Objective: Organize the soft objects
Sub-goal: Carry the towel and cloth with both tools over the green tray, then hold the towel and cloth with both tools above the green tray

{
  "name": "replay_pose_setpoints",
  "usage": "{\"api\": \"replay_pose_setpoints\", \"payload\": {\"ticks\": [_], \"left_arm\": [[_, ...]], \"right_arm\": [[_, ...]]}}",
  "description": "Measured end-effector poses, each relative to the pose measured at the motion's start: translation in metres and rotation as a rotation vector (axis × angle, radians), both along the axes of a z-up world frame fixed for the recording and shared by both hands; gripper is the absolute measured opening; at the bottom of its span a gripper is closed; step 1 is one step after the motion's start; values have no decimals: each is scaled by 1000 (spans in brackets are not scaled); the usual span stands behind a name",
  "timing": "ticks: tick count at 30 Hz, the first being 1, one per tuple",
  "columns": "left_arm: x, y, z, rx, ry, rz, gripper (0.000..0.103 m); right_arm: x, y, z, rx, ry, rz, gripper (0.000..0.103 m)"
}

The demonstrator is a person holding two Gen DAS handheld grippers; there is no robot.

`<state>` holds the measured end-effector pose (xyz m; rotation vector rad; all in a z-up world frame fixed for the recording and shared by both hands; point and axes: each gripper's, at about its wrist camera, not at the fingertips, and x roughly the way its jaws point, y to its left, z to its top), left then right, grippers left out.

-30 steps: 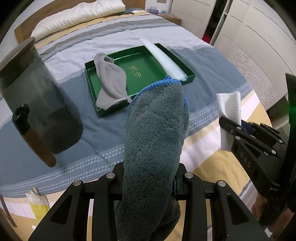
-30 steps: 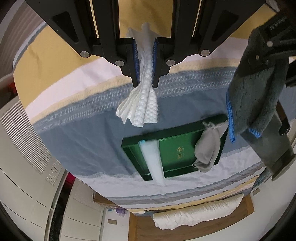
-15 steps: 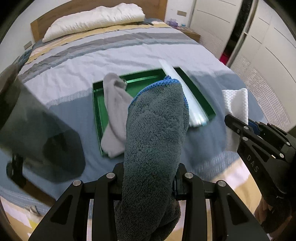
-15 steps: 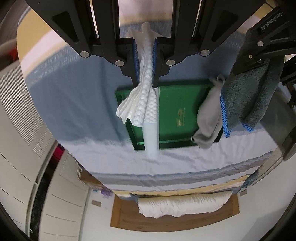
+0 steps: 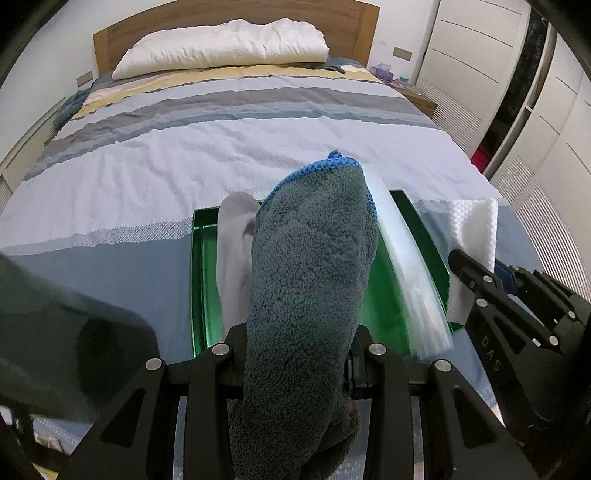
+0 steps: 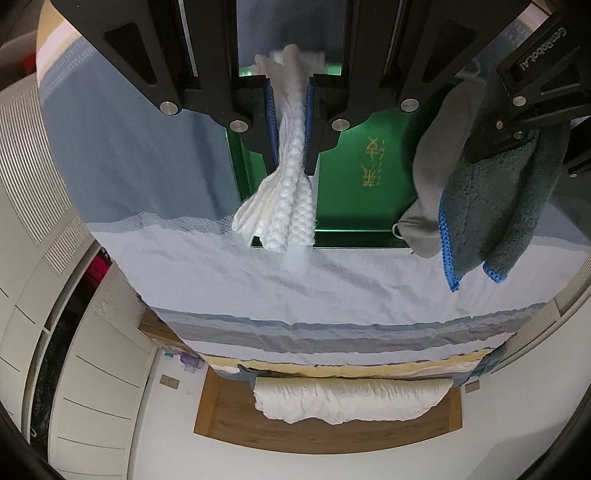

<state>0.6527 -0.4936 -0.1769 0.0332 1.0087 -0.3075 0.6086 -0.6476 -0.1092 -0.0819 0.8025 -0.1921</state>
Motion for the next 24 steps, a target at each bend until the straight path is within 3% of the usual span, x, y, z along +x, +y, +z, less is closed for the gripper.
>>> {"api": "replay_pose_setpoints", "payload": {"ticks": [12, 24], "left_arm": [[25, -9, -25, 3, 25, 77, 30], [28, -13, -31, 12, 15, 91, 30]], "right_arm": [[43, -20, -39, 9, 28, 21, 12], [71, -23, -68, -4, 42, 37, 12]]}}
